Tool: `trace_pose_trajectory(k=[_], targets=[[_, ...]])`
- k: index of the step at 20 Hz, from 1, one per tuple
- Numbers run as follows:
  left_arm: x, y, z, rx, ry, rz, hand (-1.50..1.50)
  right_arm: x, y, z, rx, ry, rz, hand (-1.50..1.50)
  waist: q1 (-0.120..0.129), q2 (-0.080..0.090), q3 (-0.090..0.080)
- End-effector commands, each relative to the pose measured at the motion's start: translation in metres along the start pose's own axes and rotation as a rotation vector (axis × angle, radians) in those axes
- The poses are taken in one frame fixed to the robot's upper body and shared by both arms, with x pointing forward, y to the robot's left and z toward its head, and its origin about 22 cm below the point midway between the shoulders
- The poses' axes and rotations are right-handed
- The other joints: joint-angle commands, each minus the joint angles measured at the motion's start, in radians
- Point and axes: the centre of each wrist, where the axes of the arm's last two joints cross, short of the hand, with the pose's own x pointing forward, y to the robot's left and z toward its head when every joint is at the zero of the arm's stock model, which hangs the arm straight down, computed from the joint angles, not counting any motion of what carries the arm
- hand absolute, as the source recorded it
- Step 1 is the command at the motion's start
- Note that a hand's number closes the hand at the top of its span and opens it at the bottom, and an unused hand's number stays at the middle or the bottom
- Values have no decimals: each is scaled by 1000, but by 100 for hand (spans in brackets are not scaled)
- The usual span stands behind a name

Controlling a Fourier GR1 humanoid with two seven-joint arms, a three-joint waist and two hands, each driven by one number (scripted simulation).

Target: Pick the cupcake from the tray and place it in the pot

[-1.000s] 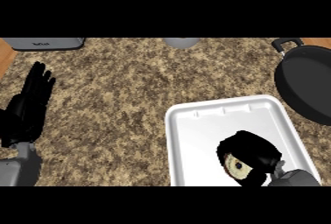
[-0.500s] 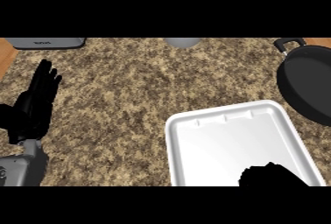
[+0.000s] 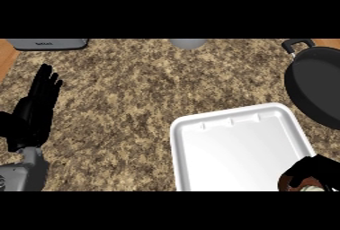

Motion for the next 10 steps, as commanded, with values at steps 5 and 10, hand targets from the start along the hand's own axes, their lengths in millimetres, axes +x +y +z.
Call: trace_pose_trajectory(k=[5,10], targets=[[10,-5,-6,-11,-12,-12,0,-13,-73,-10,-299,61,-33,150,17,5,0],[17,10,-9,-18,-10,4,0,-40,-106,-29,-321,134,-99,150,25,4,0]])
